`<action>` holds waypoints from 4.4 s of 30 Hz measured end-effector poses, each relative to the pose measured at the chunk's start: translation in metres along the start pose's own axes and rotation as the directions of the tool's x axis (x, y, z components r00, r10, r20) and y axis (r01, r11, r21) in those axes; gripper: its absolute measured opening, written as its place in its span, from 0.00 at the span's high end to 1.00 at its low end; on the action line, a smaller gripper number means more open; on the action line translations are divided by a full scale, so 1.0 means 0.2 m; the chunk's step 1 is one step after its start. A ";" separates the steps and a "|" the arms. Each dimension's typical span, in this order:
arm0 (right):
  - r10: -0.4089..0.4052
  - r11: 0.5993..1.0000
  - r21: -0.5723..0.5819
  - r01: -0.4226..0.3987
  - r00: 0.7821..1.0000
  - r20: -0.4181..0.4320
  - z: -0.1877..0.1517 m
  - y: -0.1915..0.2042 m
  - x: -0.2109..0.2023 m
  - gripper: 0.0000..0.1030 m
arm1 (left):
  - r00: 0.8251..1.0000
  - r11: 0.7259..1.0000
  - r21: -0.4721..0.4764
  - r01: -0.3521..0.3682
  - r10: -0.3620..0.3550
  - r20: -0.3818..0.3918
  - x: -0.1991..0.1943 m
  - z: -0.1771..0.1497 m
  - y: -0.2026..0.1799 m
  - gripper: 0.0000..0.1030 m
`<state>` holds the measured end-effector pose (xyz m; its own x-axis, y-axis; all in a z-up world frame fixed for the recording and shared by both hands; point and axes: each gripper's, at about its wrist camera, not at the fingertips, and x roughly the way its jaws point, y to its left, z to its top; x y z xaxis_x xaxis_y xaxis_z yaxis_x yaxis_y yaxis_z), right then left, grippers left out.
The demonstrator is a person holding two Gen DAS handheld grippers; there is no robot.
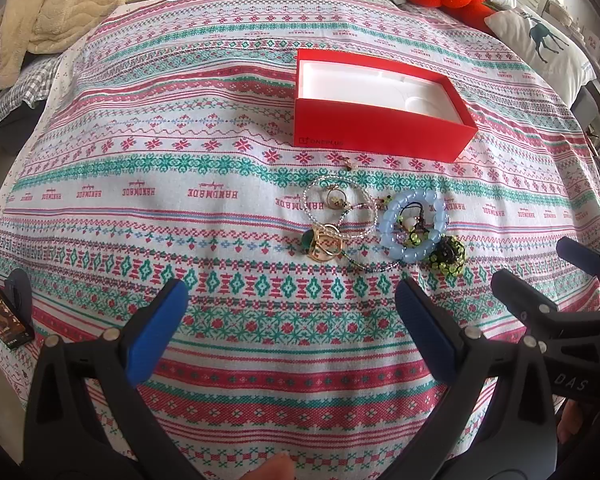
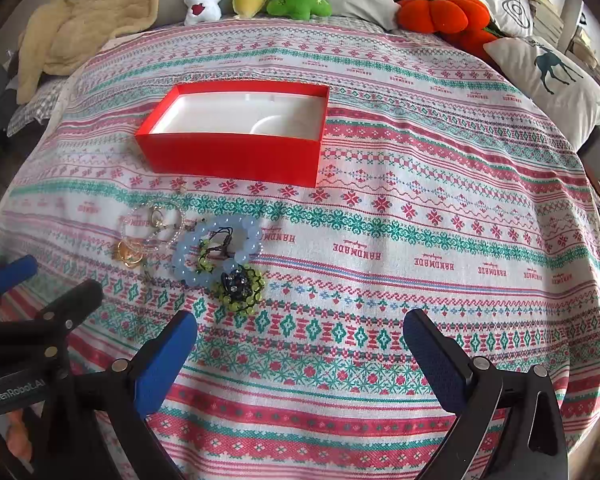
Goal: Organize jewelry
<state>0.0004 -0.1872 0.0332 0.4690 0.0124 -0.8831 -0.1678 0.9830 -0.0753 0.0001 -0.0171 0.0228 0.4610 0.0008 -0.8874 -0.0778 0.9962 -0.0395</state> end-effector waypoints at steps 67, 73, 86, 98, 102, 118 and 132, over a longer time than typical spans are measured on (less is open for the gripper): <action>0.336 0.941 0.078 -0.328 0.898 -0.283 0.39 -0.01 0.47 0.70 | 0.937 0.972 -0.074 0.223 -0.234 -0.261 0.42 0.38 0.12 0.80; 0.287 0.956 0.020 -0.294 0.915 -0.282 0.41 0.07 0.49 0.84 | 0.938 0.976 -0.065 0.210 -0.219 -0.267 0.44 0.39 0.11 0.89; 0.294 0.951 -0.021 -0.307 0.927 -0.234 0.43 0.07 0.36 0.88 | 0.959 0.972 -0.082 0.218 -0.230 -0.169 0.30 0.43 0.15 0.95; 0.339 0.938 -0.021 -0.346 0.929 -0.150 0.45 0.04 0.16 0.89 | 0.961 0.962 -0.054 0.266 -0.270 -0.065 0.09 0.46 0.14 0.95; 0.348 0.936 -0.013 -0.351 0.932 -0.099 0.50 0.02 0.07 0.89 | 0.959 0.959 -0.047 0.280 -0.282 -0.025 0.02 0.48 0.13 0.95; 0.345 0.925 0.122 -0.359 0.930 0.125 0.69 -0.20 -0.15 0.88 | 0.864 0.862 -0.079 0.501 -0.491 0.114 -0.04 0.70 -0.02 0.95; 0.279 0.950 0.099 -0.297 0.947 0.159 0.78 -0.14 -0.06 0.88 | 0.926 0.920 -0.104 0.378 -0.375 0.046 0.24 0.73 0.01 0.95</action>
<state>0.1352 -0.1864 0.1187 0.5350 0.3156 -0.7837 -0.2125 0.9481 0.2367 0.1520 -0.0021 0.0469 0.4969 -0.3690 -0.7855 0.0106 0.9076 -0.4197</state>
